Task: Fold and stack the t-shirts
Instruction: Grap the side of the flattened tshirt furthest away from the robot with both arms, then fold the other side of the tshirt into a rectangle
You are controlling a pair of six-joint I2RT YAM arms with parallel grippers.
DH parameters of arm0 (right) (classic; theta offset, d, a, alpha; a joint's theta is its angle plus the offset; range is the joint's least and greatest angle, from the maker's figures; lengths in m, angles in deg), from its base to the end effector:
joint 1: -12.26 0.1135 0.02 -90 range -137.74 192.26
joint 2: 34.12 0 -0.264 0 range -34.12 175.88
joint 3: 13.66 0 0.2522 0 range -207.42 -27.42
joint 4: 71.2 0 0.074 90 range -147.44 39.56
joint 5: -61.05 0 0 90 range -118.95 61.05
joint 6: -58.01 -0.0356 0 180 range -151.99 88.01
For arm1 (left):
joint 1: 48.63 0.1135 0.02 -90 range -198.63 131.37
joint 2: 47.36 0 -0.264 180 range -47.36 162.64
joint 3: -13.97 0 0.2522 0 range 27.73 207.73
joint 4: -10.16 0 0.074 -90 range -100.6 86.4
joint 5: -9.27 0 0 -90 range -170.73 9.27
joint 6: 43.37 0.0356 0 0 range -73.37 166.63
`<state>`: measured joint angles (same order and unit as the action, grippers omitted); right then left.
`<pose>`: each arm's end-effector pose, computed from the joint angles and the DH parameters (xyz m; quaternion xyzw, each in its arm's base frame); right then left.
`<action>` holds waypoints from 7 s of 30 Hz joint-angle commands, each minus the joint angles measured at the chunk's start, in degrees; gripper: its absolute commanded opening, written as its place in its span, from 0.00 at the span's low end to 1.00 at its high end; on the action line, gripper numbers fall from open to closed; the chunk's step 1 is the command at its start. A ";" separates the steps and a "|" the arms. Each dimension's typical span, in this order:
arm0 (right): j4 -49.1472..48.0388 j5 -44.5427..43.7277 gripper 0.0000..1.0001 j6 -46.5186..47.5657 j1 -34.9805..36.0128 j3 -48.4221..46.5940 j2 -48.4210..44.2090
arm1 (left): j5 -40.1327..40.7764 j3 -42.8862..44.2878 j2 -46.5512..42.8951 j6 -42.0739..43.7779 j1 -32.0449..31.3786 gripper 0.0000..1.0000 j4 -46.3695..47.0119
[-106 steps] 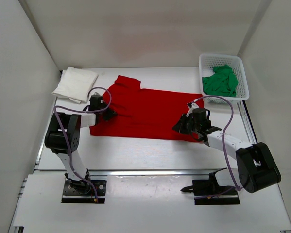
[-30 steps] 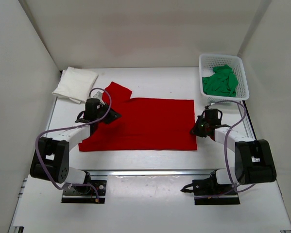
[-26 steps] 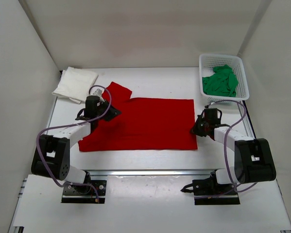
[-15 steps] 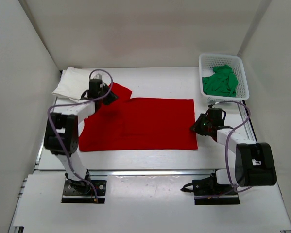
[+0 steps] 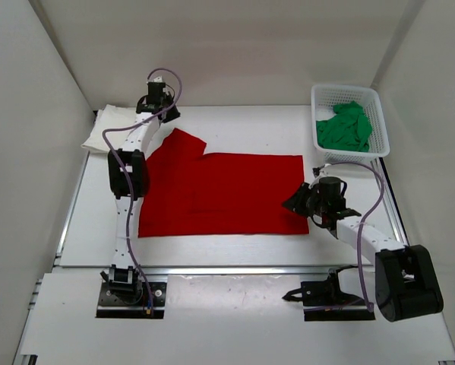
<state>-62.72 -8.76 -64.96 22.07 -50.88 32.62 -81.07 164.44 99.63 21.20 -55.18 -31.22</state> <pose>0.2145 0.0496 0.1656 0.1024 0.8823 0.3041 0.3444 0.5758 -0.0663 0.2053 -0.1461 0.8865 -0.1235 0.4214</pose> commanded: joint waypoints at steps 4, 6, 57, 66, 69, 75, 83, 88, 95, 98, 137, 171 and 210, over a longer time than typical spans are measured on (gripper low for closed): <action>-4.83 3.37 0.15 0.89 1.97 -1.58 2.69 | 2.36 2.43 0.66 7.67 1.97 0.39 -8.86; -5.18 4.07 0.14 0.72 2.32 -1.76 3.74 | 3.23 2.86 1.44 8.90 1.27 0.43 -8.85; 3.51 -23.51 0.33 10.37 -5.32 -38.90 34.94 | -10.73 -27.71 -22.89 -3.14 -0.57 0.00 15.57; 13.62 -29.50 0.33 14.33 -4.27 -52.19 46.54 | -14.59 -45.82 -34.14 -5.59 1.18 0.00 24.28; 17.57 -30.91 0.32 13.90 -4.27 -56.16 49.36 | -14.69 -47.58 -35.64 -5.42 1.44 0.00 25.06; 20.11 -32.58 0.32 12.23 -3.65 -61.50 51.90 | -16.35 -50.66 -36.87 -6.74 0.57 0.00 27.09; 22.42 -31.35 0.28 11.35 -4.62 -63.72 54.37 | -16.27 -51.71 -37.58 -7.27 0.83 0.00 28.76; 24.00 -30.12 0.24 11.44 -4.88 -66.53 55.86 | -16.53 -52.15 -37.93 -7.18 0.83 0.00 29.37; 23.47 -29.76 0.00 11.09 -3.92 -67.51 55.96 | -16.62 -53.38 -39.50 -7.52 1.19 0.00 29.03; 22.24 -26.44 0.00 10.91 -4.09 -65.14 53.24 | -18.03 -55.75 -41.35 -8.84 2.76 0.00 30.07; 9.94 -16.94 0.00 9.25 -9.71 -20.48 15.88 | -8.19 -101.63 -96.46 -0.14 8.22 0.00 8.10; 8.71 -15.44 0.00 8.27 -9.28 -12.49 10.25 | -16.46 -91.70 -89.16 -9.82 19.29 0.00 12.77; -0.62 2.13 0.01 8.27 27.19 -42.97 31.93 | -14.08 -96.73 -75.92 -13.50 6.28 0.21 26.11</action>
<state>-60.36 -11.67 -58.19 46.61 -88.50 60.55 -92.70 66.45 19.59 11.69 -49.43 -11.20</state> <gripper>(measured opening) 0.006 0.215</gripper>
